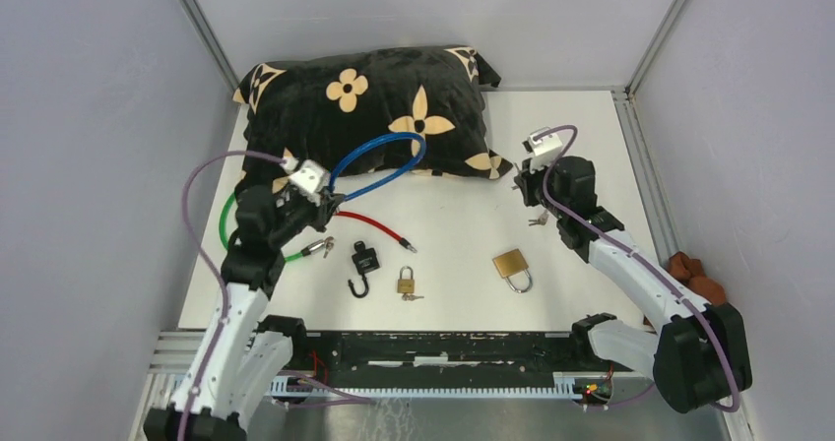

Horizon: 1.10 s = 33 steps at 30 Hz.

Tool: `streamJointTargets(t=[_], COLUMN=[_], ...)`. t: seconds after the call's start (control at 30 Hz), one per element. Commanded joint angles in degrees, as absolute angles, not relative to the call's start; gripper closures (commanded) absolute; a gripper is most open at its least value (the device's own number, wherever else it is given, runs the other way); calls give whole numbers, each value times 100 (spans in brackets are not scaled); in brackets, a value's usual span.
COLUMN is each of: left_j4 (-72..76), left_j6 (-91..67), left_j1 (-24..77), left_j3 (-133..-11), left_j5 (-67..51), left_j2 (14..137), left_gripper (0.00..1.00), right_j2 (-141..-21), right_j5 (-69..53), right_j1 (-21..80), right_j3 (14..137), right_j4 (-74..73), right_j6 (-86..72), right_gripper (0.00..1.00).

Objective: Lock with the key
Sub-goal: Place the lock at the center of the board, then place the key at the center of the board.

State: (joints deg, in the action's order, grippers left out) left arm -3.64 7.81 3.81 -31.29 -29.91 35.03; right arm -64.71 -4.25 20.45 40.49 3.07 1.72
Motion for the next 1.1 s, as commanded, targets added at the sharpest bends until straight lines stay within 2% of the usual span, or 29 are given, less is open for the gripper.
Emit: streamJointTargets(t=[0.0, 0.13, 0.3, 0.47, 0.6, 0.63, 0.73, 0.77, 0.8, 0.83, 0.93, 1.07], left_j4=[-1415, -871, 818, 2353, 2166, 1626, 576, 319, 98, 45, -164, -948], left_j6=[3340, 4156, 5114, 6422, 6889, 6906, 6802, 6788, 6805, 6825, 6571, 5531], left_j1=[1534, 2984, 3959, 4543, 4710, 4750, 4896, 4967, 5060, 5150, 5302, 5312], left_j3=[-4278, -5168, -5948, -5668, -5395, -5356, -5151, -5064, -4964, -4860, -4652, -5073], left_j5=[-1925, -803, 100, 194, 53, -126, -498, -568, -588, -559, -440, -607], left_j2=[4945, 6665, 8504, 9476, 9755, 9745, 9591, 9509, 9414, 9314, 8859, 8353], left_gripper=[98, 98, 98, 98, 97, 91, 55, 23, 5, 1, 0, 0], right_j2=[-6166, -6148, -5881, -5663, -5632, -5647, -5935, -6103, -6254, -6440, -6969, -7667], right_j5=[-246, -176, 147, 234, -256, -629, -1694, -1844, -1847, -1797, -1875, -2624], right_j1=[1580, 1409, 1303, 1310, 1307, 1302, 1377, 1493, 1633, 1833, 2252, 2326], right_j3=[3694, 3549, 3396, 3323, 3318, 3314, 3404, 3446, 3496, 3519, 3568, 3579], right_j4=[999, 964, 790, 686, 675, 729, 774, 729, 664, 583, 318, 222], right_j6=[-318, -300, -174, -77, -92, -105, -253, -295, -279, -228, -151, -337], right_gripper=[100, 100, 100, 100, 100, 100, 100, 100, 100, 100, 100, 100])
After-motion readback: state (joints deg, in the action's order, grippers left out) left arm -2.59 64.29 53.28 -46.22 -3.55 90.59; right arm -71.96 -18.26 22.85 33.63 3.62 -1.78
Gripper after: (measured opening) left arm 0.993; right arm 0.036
